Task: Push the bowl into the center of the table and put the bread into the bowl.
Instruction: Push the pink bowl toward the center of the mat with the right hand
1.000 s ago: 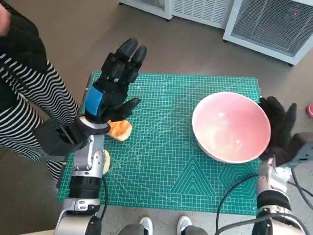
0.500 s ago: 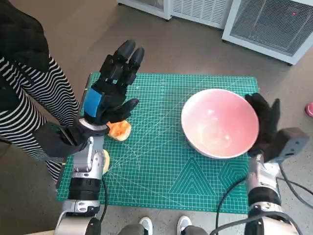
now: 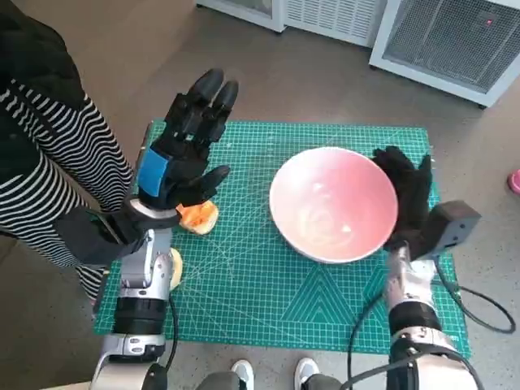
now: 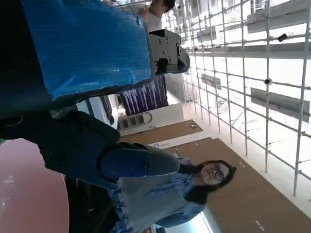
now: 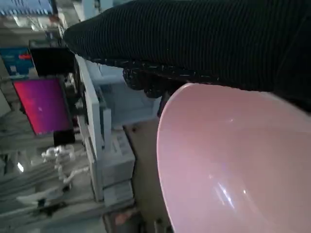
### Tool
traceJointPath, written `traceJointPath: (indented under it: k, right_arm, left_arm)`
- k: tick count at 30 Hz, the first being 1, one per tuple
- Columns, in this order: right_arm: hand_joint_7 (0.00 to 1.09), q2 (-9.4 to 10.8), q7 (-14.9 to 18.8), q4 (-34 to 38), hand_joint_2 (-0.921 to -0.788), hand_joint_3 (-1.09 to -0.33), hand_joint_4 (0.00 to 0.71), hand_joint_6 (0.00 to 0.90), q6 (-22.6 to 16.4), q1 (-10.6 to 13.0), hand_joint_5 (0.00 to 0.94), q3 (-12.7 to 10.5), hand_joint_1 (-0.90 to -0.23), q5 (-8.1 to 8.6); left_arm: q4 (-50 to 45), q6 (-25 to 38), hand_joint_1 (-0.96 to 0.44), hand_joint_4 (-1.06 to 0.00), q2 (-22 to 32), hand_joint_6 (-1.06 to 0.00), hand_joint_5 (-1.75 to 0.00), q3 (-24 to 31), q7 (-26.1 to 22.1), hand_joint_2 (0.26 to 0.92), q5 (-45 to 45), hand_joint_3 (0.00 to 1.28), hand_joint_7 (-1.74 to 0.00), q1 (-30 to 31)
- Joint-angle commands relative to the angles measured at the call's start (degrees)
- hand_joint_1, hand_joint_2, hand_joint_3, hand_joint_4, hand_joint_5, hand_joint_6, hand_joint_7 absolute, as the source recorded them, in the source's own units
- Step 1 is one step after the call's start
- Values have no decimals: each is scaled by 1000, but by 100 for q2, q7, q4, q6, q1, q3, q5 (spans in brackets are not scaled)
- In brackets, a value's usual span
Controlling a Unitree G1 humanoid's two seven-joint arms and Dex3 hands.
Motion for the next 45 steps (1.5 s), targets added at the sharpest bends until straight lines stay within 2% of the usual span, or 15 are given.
traceJointPath:
  k: [1,10,19,27,36,41,45]
  right_arm:
    - [323,302,-14,160,-921,-831,114,97,230,-96,4,48,-620,-60]
    - [316,606,-10,184,-921,-821,127,95,295,-212,8,24,-621,-4]
    - [311,704,25,200,-921,-810,130,99,309,-283,6,7,-629,1]
    - [310,629,36,199,-921,-808,124,105,339,-341,2,5,-625,-14]
    - [306,452,76,141,-921,-813,120,105,285,-262,1,14,-618,-33]
    - [301,239,127,-72,-921,-828,113,99,167,-207,0,27,-623,-33]
    - [298,114,133,-515,-921,-831,100,95,19,-109,0,82,-626,-50]
  left_arm:
    - [-84,-74,-640,-50,67,1,-27,40,43,921,23,310,-358,81]
    - [-189,-18,-640,-50,73,1,-23,41,104,921,16,311,-349,147]
    - [-165,-63,-654,-53,56,1,-21,20,142,921,63,310,-353,161]
    - [-129,-72,-658,-53,49,1,-19,19,132,921,45,311,-353,156]
    - [-151,-117,-656,-57,11,1,-19,-11,148,921,75,311,-356,206]
    - [-172,-86,-650,-59,11,1,-18,-7,172,921,46,315,-355,200]
    - [-159,-104,-648,-58,27,1,-16,5,163,921,33,317,-351,186]
